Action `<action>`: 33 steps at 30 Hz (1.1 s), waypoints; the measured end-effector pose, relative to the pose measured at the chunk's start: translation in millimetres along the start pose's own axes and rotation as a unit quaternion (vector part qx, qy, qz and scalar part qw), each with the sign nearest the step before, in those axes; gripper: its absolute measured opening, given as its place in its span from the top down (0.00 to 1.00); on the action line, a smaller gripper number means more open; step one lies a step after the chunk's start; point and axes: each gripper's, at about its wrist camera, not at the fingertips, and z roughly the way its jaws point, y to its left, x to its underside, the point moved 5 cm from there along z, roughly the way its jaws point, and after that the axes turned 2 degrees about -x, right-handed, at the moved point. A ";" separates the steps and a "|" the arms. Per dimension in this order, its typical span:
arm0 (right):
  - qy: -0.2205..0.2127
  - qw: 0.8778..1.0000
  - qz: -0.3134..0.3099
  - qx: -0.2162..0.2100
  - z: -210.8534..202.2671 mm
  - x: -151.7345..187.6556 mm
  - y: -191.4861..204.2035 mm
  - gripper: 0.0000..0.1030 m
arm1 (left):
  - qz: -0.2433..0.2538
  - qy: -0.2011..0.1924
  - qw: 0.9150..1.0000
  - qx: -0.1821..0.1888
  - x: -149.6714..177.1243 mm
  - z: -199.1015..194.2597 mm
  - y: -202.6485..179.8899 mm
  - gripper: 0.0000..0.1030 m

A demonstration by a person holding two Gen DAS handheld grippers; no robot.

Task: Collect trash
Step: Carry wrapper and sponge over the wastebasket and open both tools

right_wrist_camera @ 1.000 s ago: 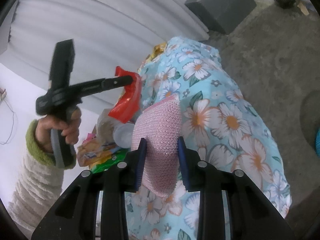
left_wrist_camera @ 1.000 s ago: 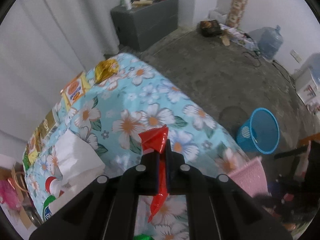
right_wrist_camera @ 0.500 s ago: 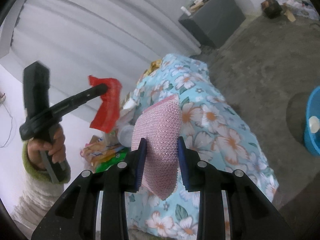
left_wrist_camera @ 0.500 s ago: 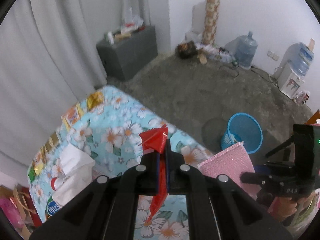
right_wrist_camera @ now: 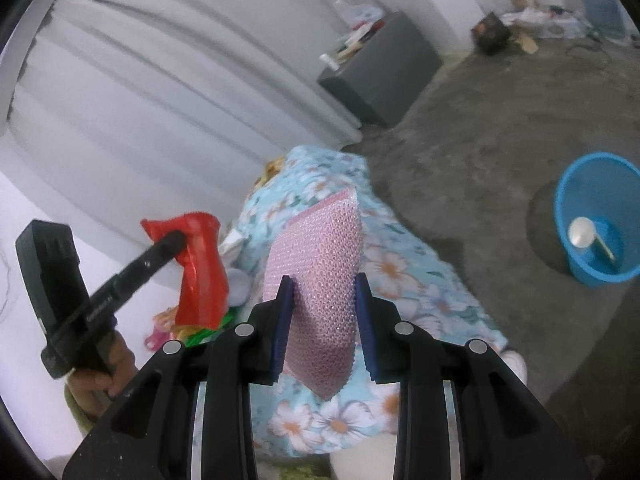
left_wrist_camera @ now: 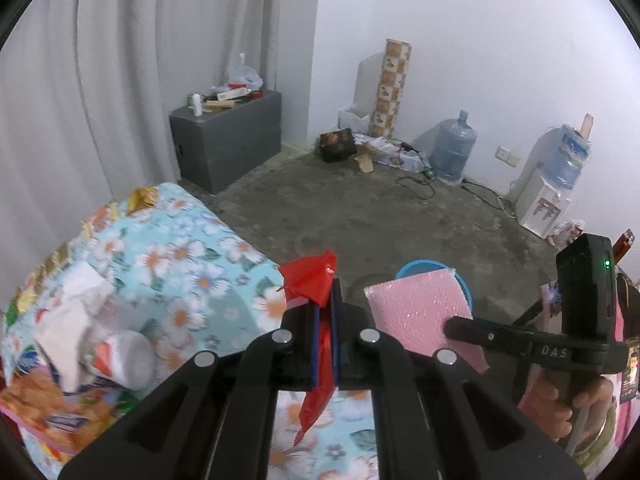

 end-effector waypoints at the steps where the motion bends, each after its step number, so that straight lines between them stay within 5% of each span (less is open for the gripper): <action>1: -0.004 1.000 0.004 0.006 -1.9 0.1 -4.1 0.73 | 0.003 0.000 1.000 0.003 0.5 3.7 -4.0 0.96; 15: -0.082 0.989 0.071 0.102 -40.7 -22.1 -87.5 0.73 | 0.070 0.035 0.995 0.059 -13.7 85.2 -99.9 0.96; 23: -0.134 0.964 0.126 0.193 -69.1 -41.2 -164.8 0.72 | 0.102 0.080 0.987 0.099 -25.0 159.8 -167.3 0.96; 33: -0.132 0.941 0.177 0.255 -70.5 -64.4 -250.7 0.71 | 0.125 0.150 0.971 0.141 -22.9 261.5 -248.1 0.94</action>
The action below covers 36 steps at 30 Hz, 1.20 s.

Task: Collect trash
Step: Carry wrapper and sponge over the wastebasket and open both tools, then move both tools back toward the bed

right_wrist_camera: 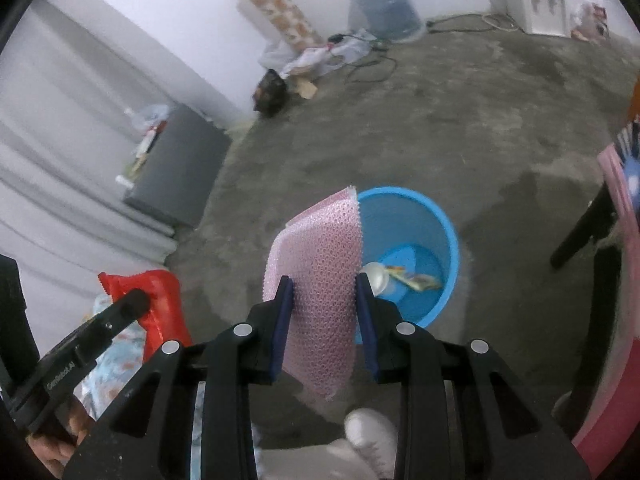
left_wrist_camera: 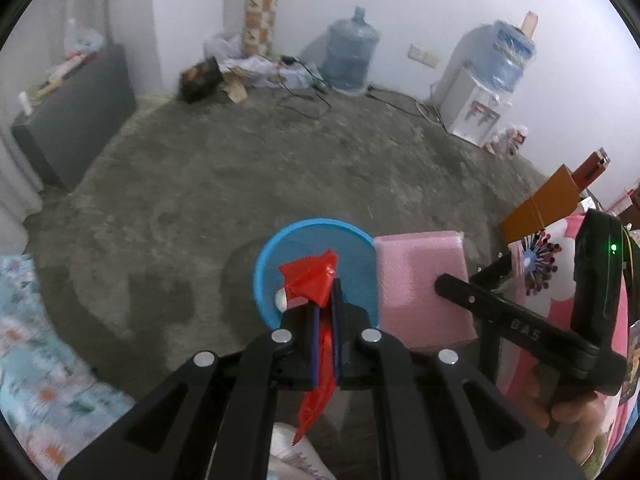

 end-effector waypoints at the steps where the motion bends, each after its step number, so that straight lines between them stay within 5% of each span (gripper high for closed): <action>1: 0.000 1.000 0.006 0.009 5.8 -3.7 -5.5 0.69 | 0.001 0.007 1.000 0.002 -3.8 11.7 -3.3 0.93; 3: -0.003 1.000 0.008 0.014 11.3 -9.0 -13.5 0.67 | 0.007 0.020 1.000 0.012 -9.1 31.6 -10.2 0.85; 5: 0.003 1.000 0.016 0.024 26.1 -14.4 -23.2 0.44 | 0.007 0.030 0.999 0.008 -13.0 48.4 -14.2 0.57; 6: 0.003 0.999 0.020 0.029 27.5 -16.8 -28.3 0.39 | 0.005 0.032 0.999 0.005 -14.2 55.2 -15.0 0.53; 10: 0.006 0.997 0.027 0.067 41.3 -16.9 -46.0 0.36 | -0.006 0.029 1.000 0.001 -14.4 62.3 -14.8 0.49; 19: -0.003 0.998 0.026 0.060 21.8 0.0 -40.4 0.34 | -0.006 -0.006 1.000 0.001 -3.6 20.1 -8.7 0.41; 26: -0.025 0.998 -0.044 0.049 -3.3 3.9 2.3 0.22 | -0.014 -0.062 0.998 -0.026 22.9 -66.2 4.7 0.33; 36: -0.021 0.987 -0.156 -0.016 -42.0 27.0 86.0 0.21 | -0.065 -0.137 0.984 -0.097 106.2 -188.9 71.5 0.26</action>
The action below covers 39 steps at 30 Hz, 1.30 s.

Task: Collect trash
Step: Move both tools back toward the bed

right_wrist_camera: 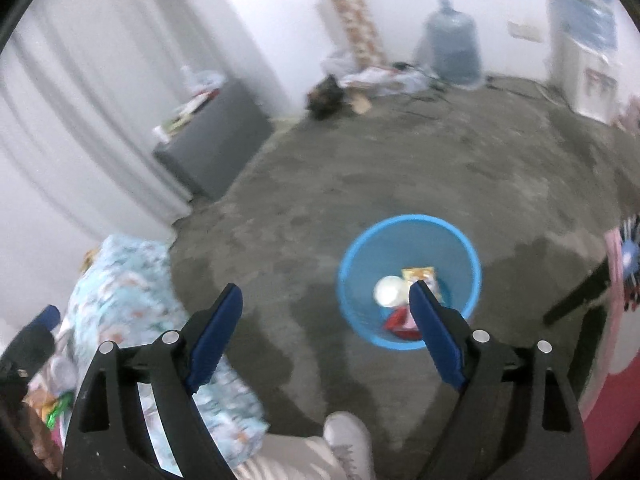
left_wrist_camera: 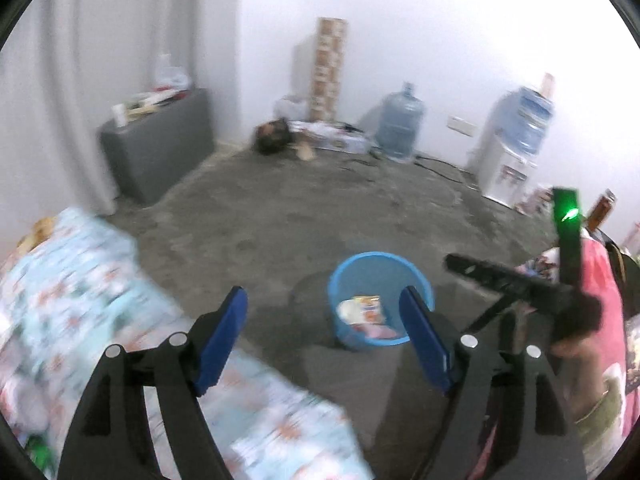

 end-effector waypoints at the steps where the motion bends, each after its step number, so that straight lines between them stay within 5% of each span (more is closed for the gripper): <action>1: 0.001 1.000 -0.011 -0.007 -4.2 1.7 11.0 0.21 | -0.015 -0.003 1.000 -0.012 8.6 -10.1 14.5 0.26; 8: 0.018 0.996 -0.070 -0.051 -15.6 16.8 67.8 0.21 | -0.085 -0.031 0.995 -0.050 48.2 -67.0 75.9 0.26; 18: 0.036 0.984 -0.132 -0.115 -21.4 32.3 156.6 0.21 | -0.116 -0.103 0.985 -0.074 70.0 -158.0 133.0 0.26; 27: 0.065 0.968 -0.173 -0.170 -19.7 54.5 235.3 0.21 | -0.194 -0.159 0.958 -0.139 79.0 -251.1 245.2 0.26; 34: 0.103 0.950 -0.185 -0.228 -11.8 66.2 293.1 0.21 | -0.223 -0.110 0.962 -0.113 70.8 -260.6 306.8 0.26; 39: 0.129 0.942 -0.176 -0.256 -3.4 69.7 318.9 0.21 | -0.174 -0.047 0.977 -0.112 64.2 -229.6 308.6 0.26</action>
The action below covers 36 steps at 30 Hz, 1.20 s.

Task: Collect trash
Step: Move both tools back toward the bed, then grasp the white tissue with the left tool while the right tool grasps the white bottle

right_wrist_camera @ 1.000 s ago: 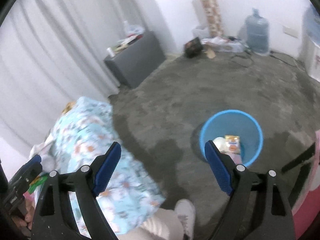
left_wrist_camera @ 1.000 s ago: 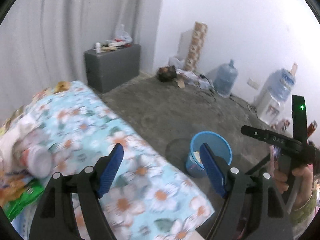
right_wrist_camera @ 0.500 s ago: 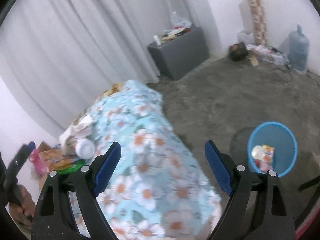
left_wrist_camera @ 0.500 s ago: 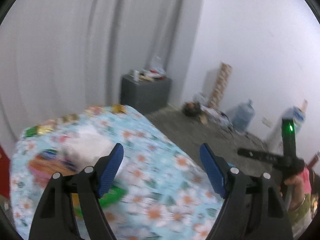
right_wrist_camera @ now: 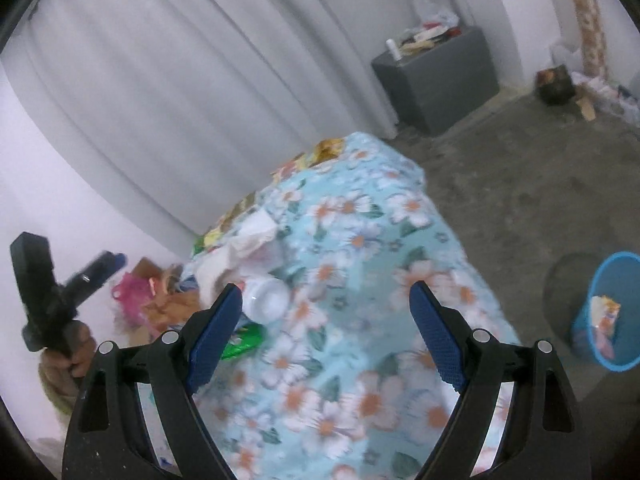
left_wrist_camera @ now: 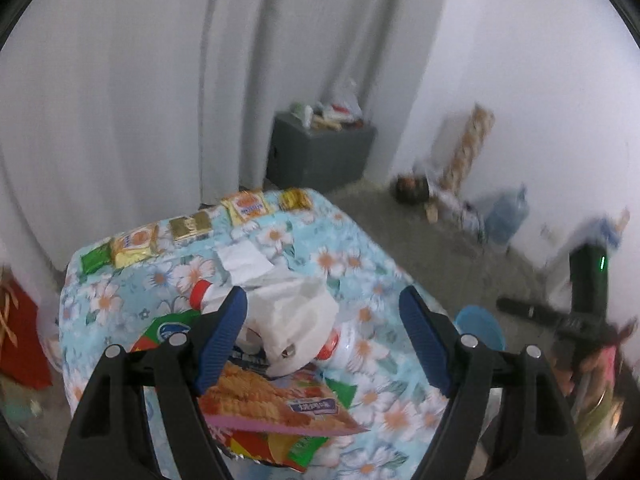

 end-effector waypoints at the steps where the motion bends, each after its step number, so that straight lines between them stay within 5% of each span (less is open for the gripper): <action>1: 0.004 1.000 0.001 -0.005 4.4 -1.9 3.3 0.21 | 0.022 0.016 1.000 0.001 0.9 9.7 -5.2 0.26; 9: 0.052 0.996 0.031 -0.062 51.5 -16.0 22.9 0.21 | 0.114 0.090 0.989 -0.027 10.2 65.8 -22.6 0.26; 16: 0.124 0.977 0.128 -0.116 113.3 -9.9 15.3 0.25 | 0.135 0.152 0.979 -0.026 29.8 101.7 -24.2 0.38; 24: 0.182 0.941 0.235 -0.161 174.4 2.0 -1.8 0.38 | 0.136 0.179 0.974 -0.034 39.5 118.2 -18.7 0.50; 36: 0.210 0.915 0.276 -0.204 210.4 2.9 4.5 0.62 | 0.132 0.182 0.973 -0.045 40.9 121.0 -13.5 0.70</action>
